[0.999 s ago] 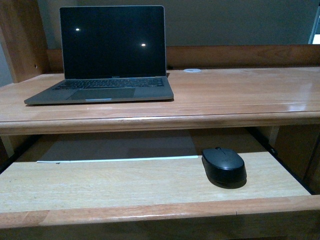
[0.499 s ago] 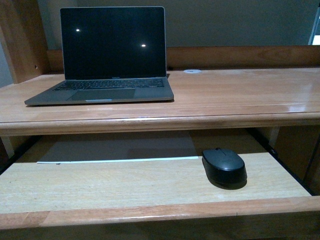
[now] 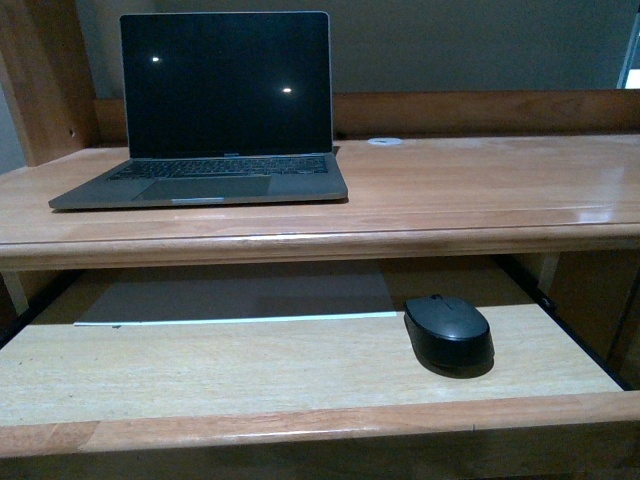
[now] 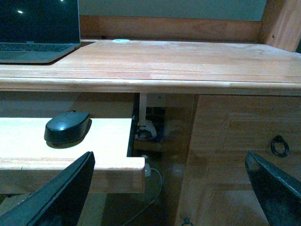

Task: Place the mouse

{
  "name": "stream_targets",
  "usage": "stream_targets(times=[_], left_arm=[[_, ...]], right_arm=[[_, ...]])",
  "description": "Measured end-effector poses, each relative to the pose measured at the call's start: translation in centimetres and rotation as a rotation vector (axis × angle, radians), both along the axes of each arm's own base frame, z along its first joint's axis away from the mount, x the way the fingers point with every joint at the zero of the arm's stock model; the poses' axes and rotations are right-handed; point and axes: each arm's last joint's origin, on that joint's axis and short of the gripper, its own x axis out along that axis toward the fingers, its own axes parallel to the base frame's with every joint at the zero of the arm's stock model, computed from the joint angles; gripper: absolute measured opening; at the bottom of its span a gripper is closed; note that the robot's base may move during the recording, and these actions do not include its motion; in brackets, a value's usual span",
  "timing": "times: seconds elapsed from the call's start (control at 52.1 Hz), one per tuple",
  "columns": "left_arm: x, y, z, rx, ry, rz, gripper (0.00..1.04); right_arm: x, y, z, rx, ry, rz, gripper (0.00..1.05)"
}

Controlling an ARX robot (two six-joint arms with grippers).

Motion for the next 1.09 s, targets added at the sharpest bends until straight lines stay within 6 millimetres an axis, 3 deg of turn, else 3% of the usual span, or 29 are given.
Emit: stream_targets(times=[0.173,0.346,0.538,0.672,0.826,1.018,1.095], left_arm=[[-1.3,0.0,-0.3,0.000,0.002,-0.002,0.02],[-1.3,0.0,-0.3,0.000,0.006,0.000,0.02],[-1.3,0.0,-0.3,-0.001,0.006,0.000,0.59],[-1.3,0.0,-0.3,-0.001,0.005,0.000,0.99],[-1.3,0.0,-0.3,-0.001,0.006,0.000,0.98],[-1.3,0.0,-0.3,-0.001,0.005,-0.001,0.98],[-1.3,0.0,-0.3,0.000,0.005,-0.001,0.98]], right_arm=[[0.0,0.0,0.0,0.000,0.000,-0.001,0.98],[0.0,0.0,0.0,0.000,0.000,0.000,0.98],[0.2,0.4,0.4,0.016,-0.012,0.030,0.98],[3.1,3.0,2.7,0.068,0.123,0.168,0.98],[7.8,6.5,3.5,0.046,0.242,0.229,0.98],[11.7,10.2,2.6,0.029,0.332,0.266,0.98],[12.5,10.6,2.5,0.033,0.346,0.243,0.98]])
